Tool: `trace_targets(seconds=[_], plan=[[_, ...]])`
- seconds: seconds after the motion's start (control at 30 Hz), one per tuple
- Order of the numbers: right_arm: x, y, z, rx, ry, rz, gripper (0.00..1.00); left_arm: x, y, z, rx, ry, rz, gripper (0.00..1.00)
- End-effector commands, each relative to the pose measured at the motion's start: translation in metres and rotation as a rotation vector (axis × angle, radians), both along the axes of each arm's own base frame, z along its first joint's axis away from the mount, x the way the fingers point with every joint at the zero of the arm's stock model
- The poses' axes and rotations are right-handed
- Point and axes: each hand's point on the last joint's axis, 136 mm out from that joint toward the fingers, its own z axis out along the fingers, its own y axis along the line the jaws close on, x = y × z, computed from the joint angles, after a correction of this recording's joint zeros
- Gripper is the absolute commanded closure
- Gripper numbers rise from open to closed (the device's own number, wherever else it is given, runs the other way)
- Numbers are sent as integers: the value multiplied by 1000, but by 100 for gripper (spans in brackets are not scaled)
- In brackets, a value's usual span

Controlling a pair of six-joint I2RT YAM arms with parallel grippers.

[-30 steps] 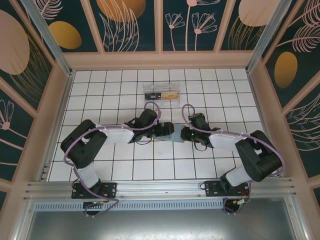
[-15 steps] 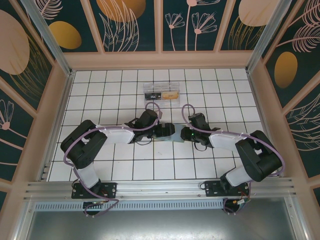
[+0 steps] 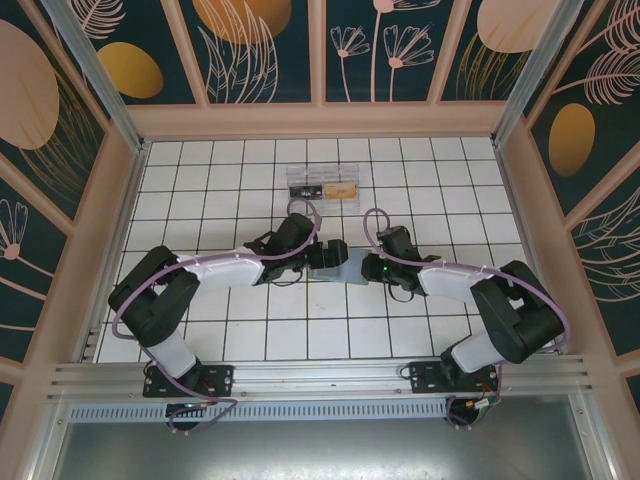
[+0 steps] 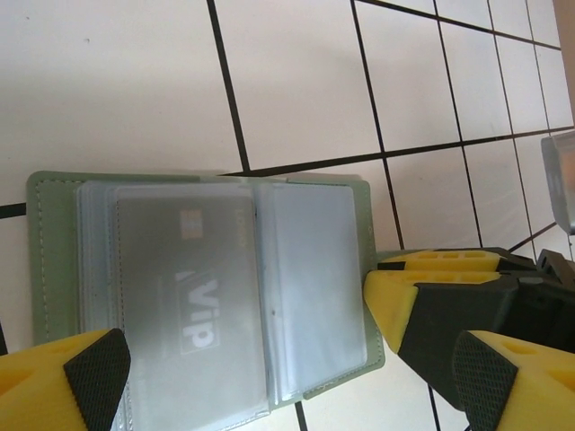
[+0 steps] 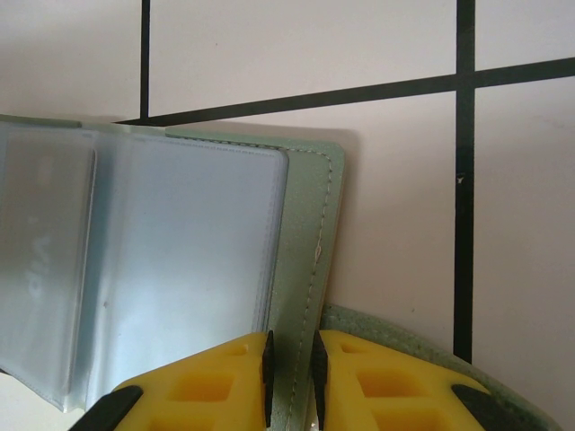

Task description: Take the credit cards out of the card holder

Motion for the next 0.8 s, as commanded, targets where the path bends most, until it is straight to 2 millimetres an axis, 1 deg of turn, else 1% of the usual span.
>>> trace_targets(seconds=[0.0, 0.23, 0.53, 0.67, 0.77], plan=[[-6, -2, -9, -5, 38, -10, 78, -3, -5, -13, 25, 24, -28, 6], [-5, -1, -10, -4, 38, -10, 78, -4, -8, -22, 27, 44, -40, 6], [-5, -1, -11, -7, 40, -8, 78, -6, -13, -24, 17, 57, -56, 6], [-5, -1, -11, -3, 42, -8, 78, -5, -11, -20, 22, 44, -43, 6], [-5, -1, -12, -5, 43, -8, 78, -2, -9, -10, 14, 22, -29, 6]])
